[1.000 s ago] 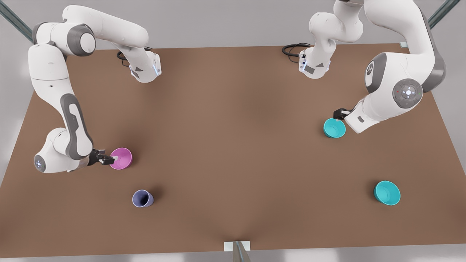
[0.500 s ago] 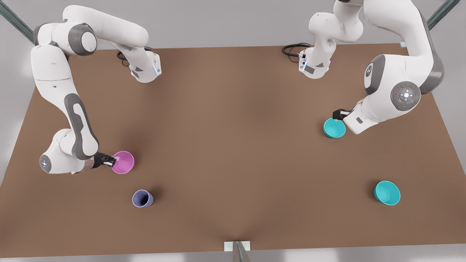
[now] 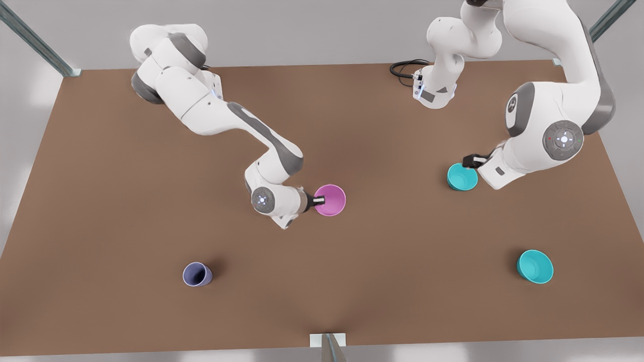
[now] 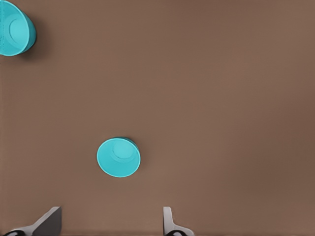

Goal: Stack the blue bowl on the pink bowl

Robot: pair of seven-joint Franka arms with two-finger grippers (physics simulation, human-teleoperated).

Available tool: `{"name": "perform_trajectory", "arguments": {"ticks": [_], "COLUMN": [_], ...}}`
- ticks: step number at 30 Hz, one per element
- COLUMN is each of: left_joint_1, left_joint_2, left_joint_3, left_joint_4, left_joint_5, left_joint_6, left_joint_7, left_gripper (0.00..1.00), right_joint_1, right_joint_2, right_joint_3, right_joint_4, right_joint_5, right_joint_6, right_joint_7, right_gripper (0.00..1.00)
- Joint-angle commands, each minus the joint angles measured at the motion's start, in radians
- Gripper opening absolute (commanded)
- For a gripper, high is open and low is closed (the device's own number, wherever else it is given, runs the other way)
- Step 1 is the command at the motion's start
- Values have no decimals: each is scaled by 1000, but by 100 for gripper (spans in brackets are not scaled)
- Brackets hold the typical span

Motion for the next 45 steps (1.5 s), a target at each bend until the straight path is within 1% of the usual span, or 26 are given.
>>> {"name": "perform_trajectory", "arguments": {"ticks": [1,3,4,7,11,12,14,15,17,18,20,22,24,26,27,28,29,30,31,33,34,36,40,42,43,45], "left_joint_1": [11,12,12,20,75,75,118,118,119,119,119,119,119,119,119,119,118,118,118,118,116,116,106,103,70,60], "left_joint_2": [43,56,52,55,9,4,14,14,15,24,46,81,116,152,162,165,172,172,179,187,187,187,175,150,127,139], "left_joint_3": [40,98,129,147,166,180,180,180,180,180,180,180,178,178,178,178,178,172,166,155,154,149,143,89,83,6], "left_joint_4": [-4,-100,-189,-292,-563,-654,-669,-726,-731,-734,-738,-738,-749,-749,-749,-749,-749,-749,-749,-749,-748,-746,-728,-669,-663,-613], "left_joint_5": [-8,-19,-67,-122,-169,-169,-169,-169,-188,-243,-260,-312,-315,-315,-315,-315,-315,-315,-315,-315,-315,-315,-315,-315,-315,-318], "left_joint_6": [37,150,233,315,623,736,779,852,872,876,875,870,872,875,875,873,870,861,858,858,856,849,810,732,717,717], "left_joint_7": [55,63,65,107,377,445,542,542,543,543,543,543,542,543,543,543,543,542,542,539,540,534,485,371,358,307], "left_gripper": [100,100,100,100,100,100,100,100,100,100,100,100,100,100,100,100,83,46,34,29,28,21,21,21,21,21], "right_joint_1": [114,140,157,159,171,173,177,176,163,131,35,-117,-343,-512,-551,-570,-532,-509,-505,-504,-504,-509,-512,-510,-510,-510], "right_joint_2": [81,137,151,180,209,208,203,196,142,121,52,9,-37,-165,-235,-353,-429,-517,-600,-679,-728,-742,-757,-754,-754,-754], "right_joint_3": [-84,-103,-118,-122,-135,-133,-133,-133,-141,-139,-133,-129,-132,-138,-141,-191,-285,-326,-328,-327,-326,-323,-323,-323,-323,-323], "right_joint_4": [137,200,206,211,245,245,245,245,248,288,301,300,298,318,360,349,343,332,274,225,136,77,53,54,54,54], "right_joint_5": [-3,-5,-5,-9,-8,-6,-6,-5,-5,-5,-9,-9,-46,-107,-160,-206,-242,-276,-307,-345,-347,-348,-347,-347,-347,-348], "right_joint_6": [115,118,131,142,138,134,128,126,10,-99,-296,-570,-907,-1213,-1291,-1305,-1302,-1296,-1253,-1204,-1118,-1089,-1061,-1061,-1061,-1061], "right_joint_7": [876,887,887,883,880,880,863,860,860,860,837,576,165,-61,-179,-386,-574,-676,-690,-685,-685,-679,-679,-679,-679,-679], "right_gripper": [21,21,21,21,21,100,100,100,100,100,100,100,100,100,100,100,100,100,100,100,100,100,100,100,100,100]}}
